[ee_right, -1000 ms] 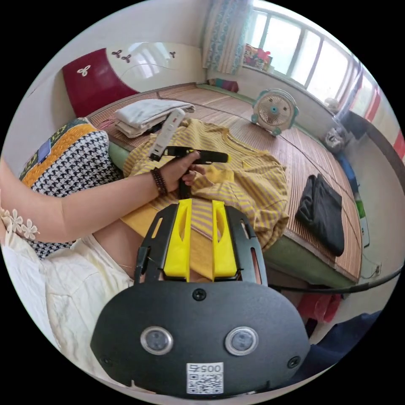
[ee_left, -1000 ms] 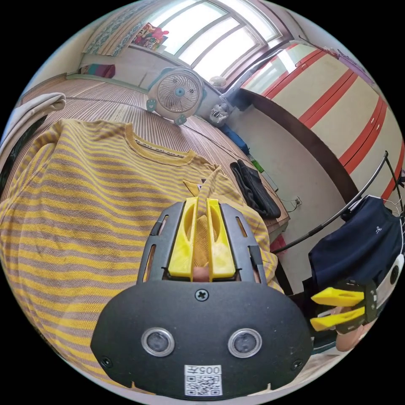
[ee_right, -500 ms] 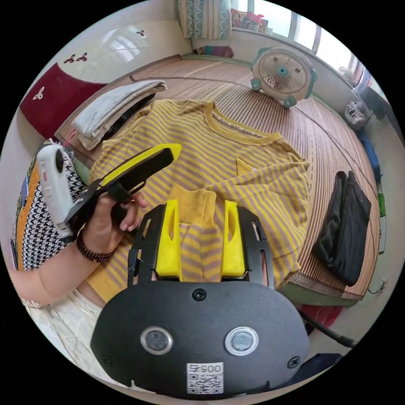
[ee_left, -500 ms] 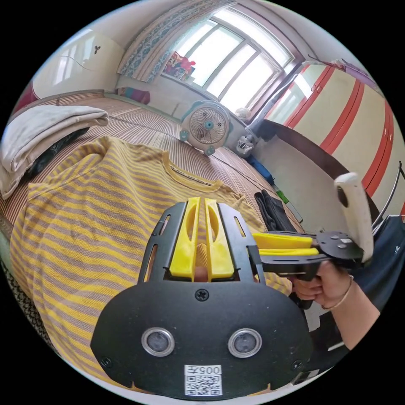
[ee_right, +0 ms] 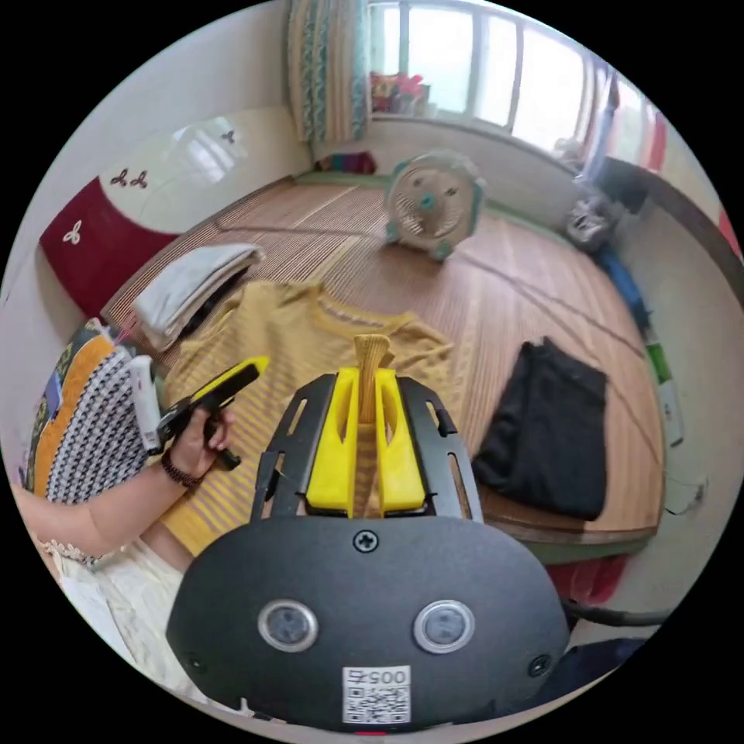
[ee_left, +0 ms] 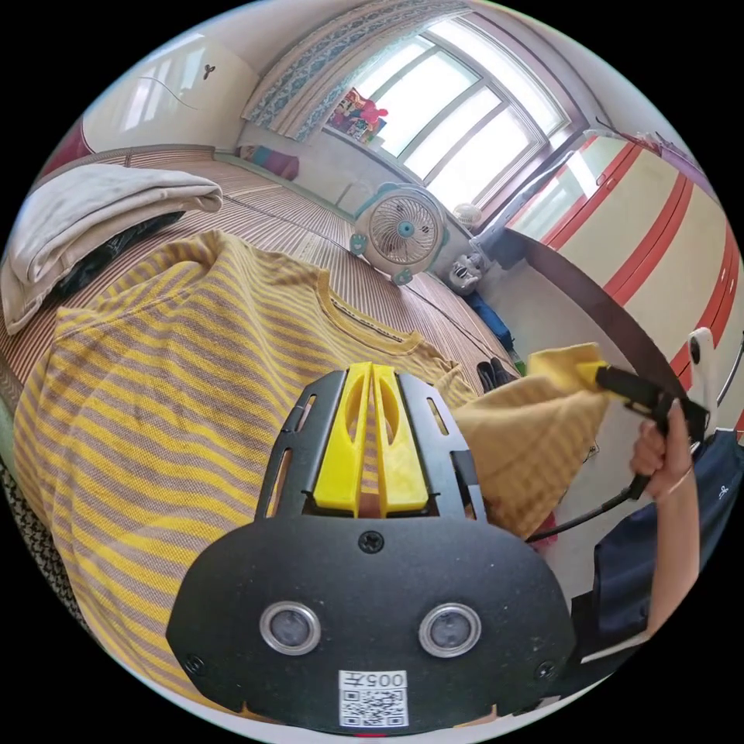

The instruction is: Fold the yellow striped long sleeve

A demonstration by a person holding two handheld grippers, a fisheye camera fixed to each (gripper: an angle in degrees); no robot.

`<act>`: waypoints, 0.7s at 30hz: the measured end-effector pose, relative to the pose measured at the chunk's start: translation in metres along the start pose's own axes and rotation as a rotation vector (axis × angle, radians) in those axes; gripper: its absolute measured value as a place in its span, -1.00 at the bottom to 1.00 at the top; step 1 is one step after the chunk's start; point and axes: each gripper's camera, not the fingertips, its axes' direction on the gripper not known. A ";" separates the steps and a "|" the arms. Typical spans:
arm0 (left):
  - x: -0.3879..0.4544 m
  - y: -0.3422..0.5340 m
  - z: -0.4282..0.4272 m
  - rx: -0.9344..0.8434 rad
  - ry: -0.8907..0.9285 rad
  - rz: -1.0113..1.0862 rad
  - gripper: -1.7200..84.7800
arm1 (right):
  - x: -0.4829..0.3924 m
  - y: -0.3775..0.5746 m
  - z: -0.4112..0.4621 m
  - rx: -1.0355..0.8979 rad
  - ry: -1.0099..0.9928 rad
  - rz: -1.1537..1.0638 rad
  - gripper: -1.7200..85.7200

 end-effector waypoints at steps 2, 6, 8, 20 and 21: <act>0.004 0.003 -0.002 -0.002 -0.016 0.019 -0.97 | 0.043 -0.006 -0.041 0.064 0.217 0.089 -0.97; 0.010 0.008 -0.005 -0.007 -0.036 0.040 -0.97 | 0.146 -0.004 -0.096 0.079 0.700 0.273 -0.94; 0.012 0.011 -0.008 -0.004 -0.035 0.052 -0.97 | 0.193 0.006 -0.098 0.015 0.821 0.382 -0.90; 0.022 0.026 -0.026 -0.029 0.164 0.209 -0.80 | 0.135 0.200 0.019 -0.169 0.294 0.532 -0.81; 0.022 0.026 -0.028 -0.031 0.182 0.212 -0.80 | 0.102 0.222 0.027 -0.156 0.167 0.509 -0.81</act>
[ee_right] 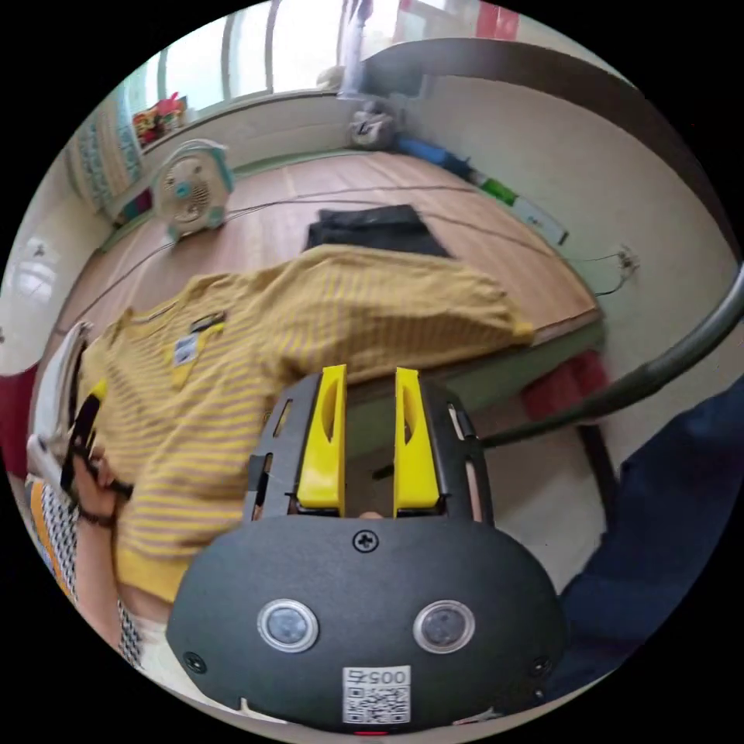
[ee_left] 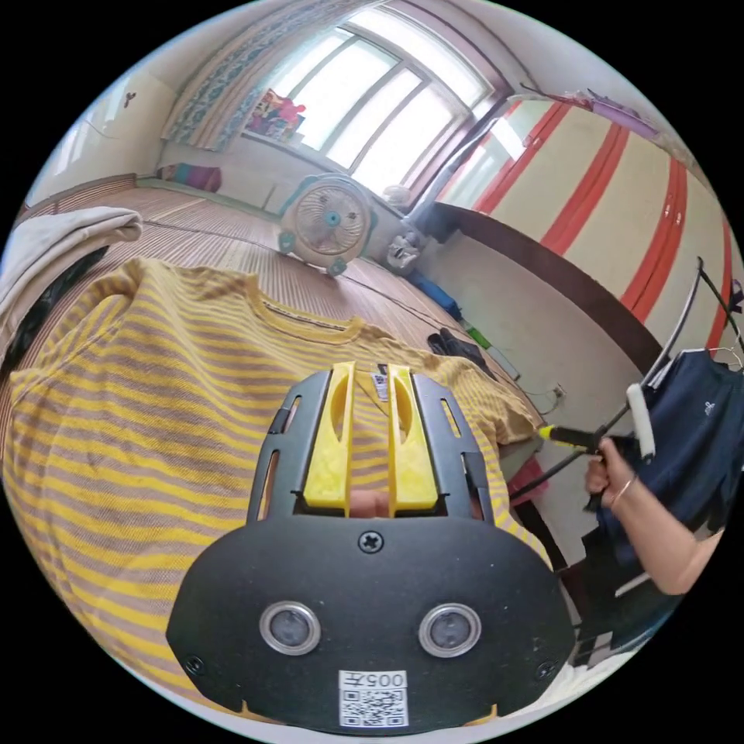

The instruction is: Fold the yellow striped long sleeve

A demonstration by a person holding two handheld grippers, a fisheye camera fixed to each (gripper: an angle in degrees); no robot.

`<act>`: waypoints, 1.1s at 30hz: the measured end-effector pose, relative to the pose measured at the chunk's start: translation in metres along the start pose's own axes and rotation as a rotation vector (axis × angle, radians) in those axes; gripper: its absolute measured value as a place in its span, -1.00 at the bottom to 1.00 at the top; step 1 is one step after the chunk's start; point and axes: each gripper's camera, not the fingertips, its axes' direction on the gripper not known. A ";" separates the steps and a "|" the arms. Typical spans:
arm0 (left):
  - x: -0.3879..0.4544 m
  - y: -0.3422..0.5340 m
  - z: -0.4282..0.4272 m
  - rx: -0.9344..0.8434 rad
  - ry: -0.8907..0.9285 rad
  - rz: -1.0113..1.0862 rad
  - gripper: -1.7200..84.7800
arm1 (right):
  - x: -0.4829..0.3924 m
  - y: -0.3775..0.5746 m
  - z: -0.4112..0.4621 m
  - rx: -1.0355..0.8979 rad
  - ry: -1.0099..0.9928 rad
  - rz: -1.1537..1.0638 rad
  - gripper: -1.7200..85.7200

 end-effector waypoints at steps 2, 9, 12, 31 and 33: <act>0.002 -0.003 -0.011 -0.010 0.014 -0.004 -0.80 | -0.031 0.044 0.003 0.001 -0.101 -0.041 -0.81; -0.001 -0.029 -0.137 0.091 -0.084 0.051 -0.83 | -0.126 0.137 -0.052 0.153 -0.177 -0.285 -0.78; -0.030 -0.015 -0.200 0.094 -0.242 0.006 -0.80 | -0.144 0.157 -0.061 0.174 -0.188 -0.386 -0.76; -0.159 0.122 -0.228 -0.160 -0.507 -0.357 -0.65 | -0.134 0.187 -0.034 0.178 -0.202 -0.403 -0.78; -0.156 0.120 -0.224 -0.172 -0.524 -0.359 -0.66 | -0.137 0.188 -0.032 0.186 -0.170 -0.410 -0.78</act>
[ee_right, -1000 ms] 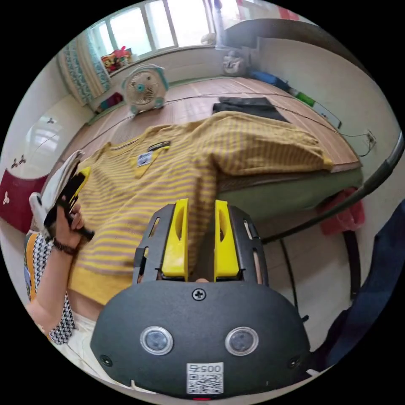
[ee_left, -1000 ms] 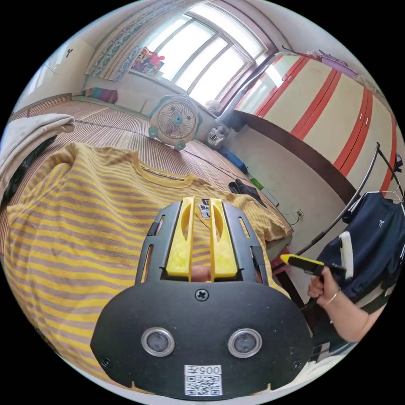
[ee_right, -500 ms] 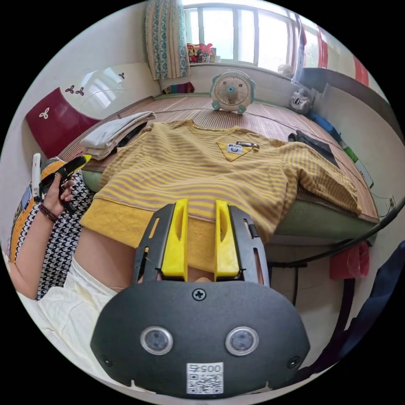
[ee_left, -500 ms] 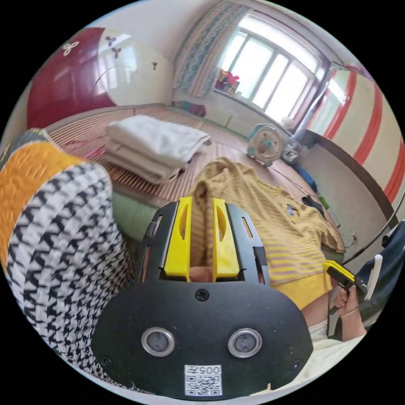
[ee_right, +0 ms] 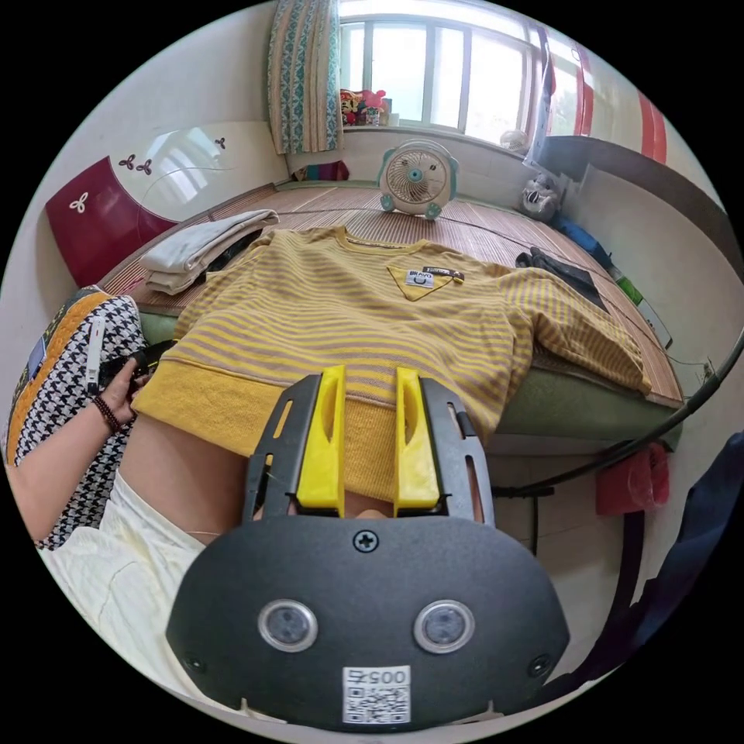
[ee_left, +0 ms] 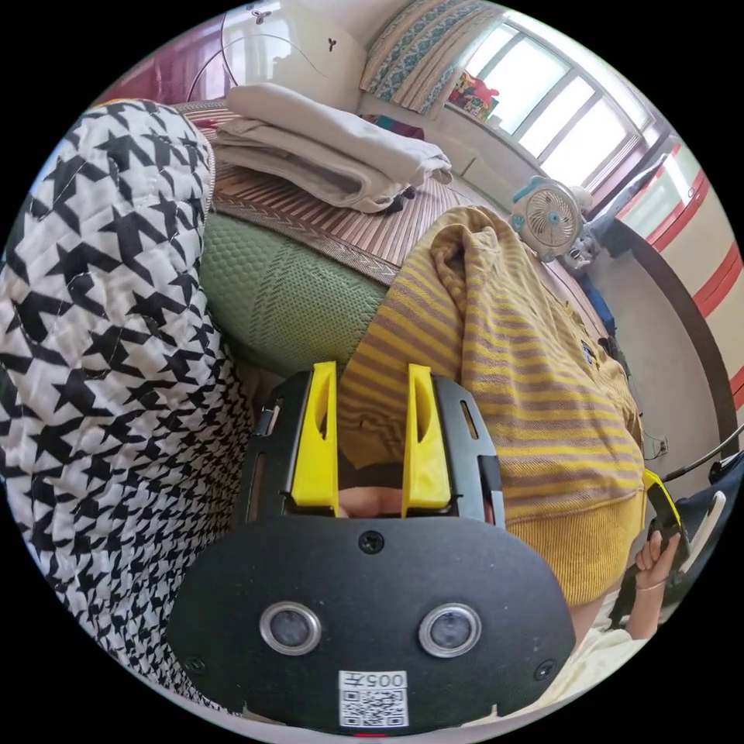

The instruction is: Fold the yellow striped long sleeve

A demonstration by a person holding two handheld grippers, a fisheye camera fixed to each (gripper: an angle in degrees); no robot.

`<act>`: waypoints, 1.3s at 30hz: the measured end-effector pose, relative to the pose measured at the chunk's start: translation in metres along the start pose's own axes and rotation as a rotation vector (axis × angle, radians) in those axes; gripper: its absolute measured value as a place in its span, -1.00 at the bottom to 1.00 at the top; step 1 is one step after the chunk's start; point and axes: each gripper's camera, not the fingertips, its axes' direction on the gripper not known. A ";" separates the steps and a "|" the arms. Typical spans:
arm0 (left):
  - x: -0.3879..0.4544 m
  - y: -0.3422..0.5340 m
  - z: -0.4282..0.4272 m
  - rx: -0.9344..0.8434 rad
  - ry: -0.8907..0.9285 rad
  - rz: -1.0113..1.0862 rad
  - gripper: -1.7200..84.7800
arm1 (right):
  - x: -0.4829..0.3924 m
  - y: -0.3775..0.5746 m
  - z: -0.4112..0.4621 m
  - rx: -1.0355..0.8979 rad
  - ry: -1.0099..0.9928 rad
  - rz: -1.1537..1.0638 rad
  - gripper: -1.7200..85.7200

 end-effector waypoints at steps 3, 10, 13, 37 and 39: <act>0.006 0.003 -0.005 -0.027 -0.008 -0.014 -0.75 | 0.000 0.000 0.003 0.004 0.013 0.002 -0.79; 0.019 0.014 -0.042 0.009 0.053 -0.020 -0.92 | 0.008 -0.001 0.010 0.012 -0.016 0.006 -0.79; 0.045 0.012 -0.081 0.113 -0.044 0.010 -0.93 | 0.010 -0.002 0.013 0.016 -0.017 0.009 -0.79; 0.475 0.102 -0.092 0.129 0.087 1.063 -0.76 | 0.017 -0.015 0.037 0.033 -0.008 0.022 -0.78; 0.479 0.127 -0.074 0.063 0.119 1.095 -0.71 | 0.020 -0.015 0.038 0.038 -0.018 0.024 -0.78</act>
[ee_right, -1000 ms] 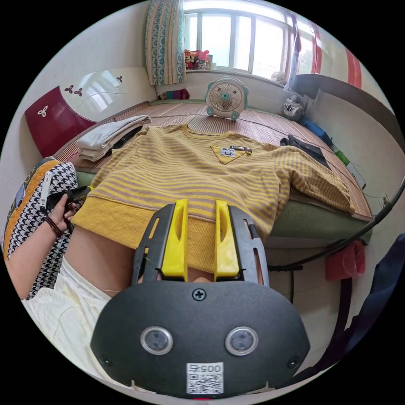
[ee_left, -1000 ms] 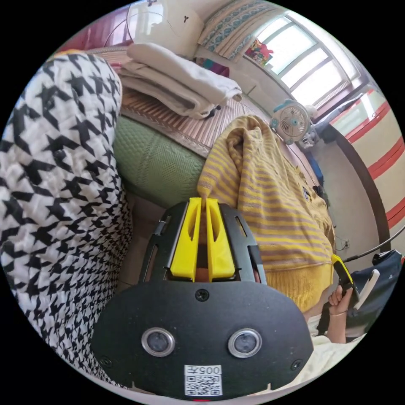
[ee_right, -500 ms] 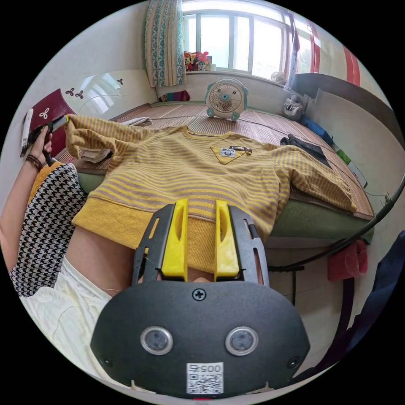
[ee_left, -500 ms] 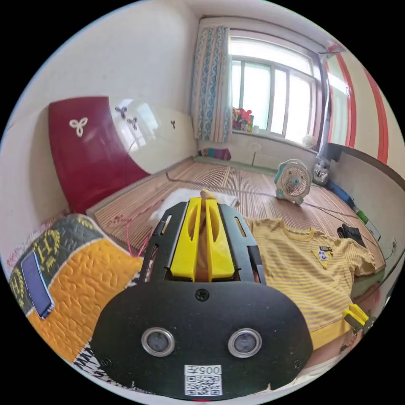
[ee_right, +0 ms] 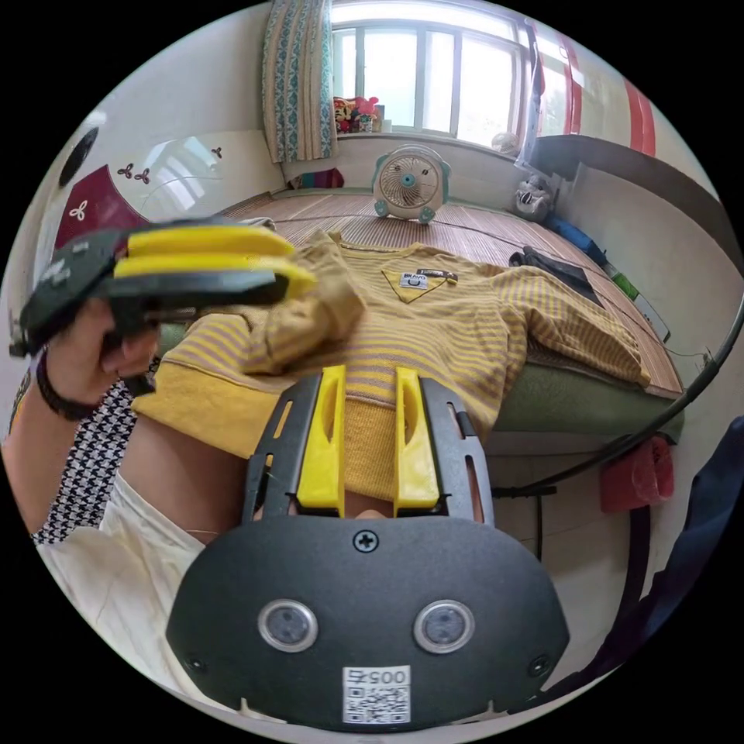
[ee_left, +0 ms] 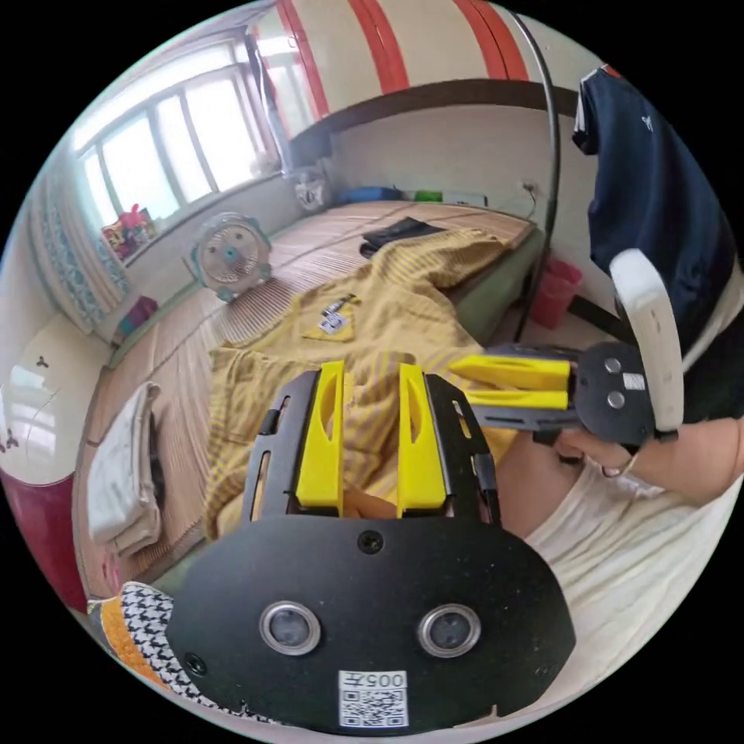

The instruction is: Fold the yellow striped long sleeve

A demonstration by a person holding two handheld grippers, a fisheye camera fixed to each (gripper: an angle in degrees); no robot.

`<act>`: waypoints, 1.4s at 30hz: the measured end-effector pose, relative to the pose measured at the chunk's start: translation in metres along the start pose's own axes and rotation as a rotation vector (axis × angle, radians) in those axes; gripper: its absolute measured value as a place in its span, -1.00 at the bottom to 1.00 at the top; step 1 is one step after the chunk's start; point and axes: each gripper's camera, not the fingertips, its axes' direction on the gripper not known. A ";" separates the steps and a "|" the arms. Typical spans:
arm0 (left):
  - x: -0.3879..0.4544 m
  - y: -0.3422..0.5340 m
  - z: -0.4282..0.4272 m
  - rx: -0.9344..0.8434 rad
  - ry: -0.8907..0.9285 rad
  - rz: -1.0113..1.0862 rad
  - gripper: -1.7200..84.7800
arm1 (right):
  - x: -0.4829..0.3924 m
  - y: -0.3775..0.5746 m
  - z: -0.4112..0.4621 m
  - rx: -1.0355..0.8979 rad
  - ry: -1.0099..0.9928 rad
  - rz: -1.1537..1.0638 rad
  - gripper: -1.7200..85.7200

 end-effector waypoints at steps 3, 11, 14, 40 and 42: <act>0.004 0.014 0.011 -0.036 0.095 -0.038 -0.71 | 0.002 -0.001 0.003 0.002 0.004 0.002 -0.77; -0.064 0.016 0.002 -0.013 0.071 -0.156 -0.71 | 0.004 -0.009 0.012 0.003 -0.028 0.012 -0.76; -0.114 0.007 0.020 -0.030 0.188 -0.298 -0.69 | 0.002 -0.011 0.014 0.003 -0.017 0.005 -0.76; -0.272 -0.045 0.181 -0.457 0.579 -0.612 -0.85 | -0.012 -0.020 0.031 0.010 0.013 -0.012 -0.77; -0.275 -0.041 0.170 -0.424 0.588 -0.610 -0.85 | -0.014 -0.021 0.032 0.010 0.016 -0.016 -0.77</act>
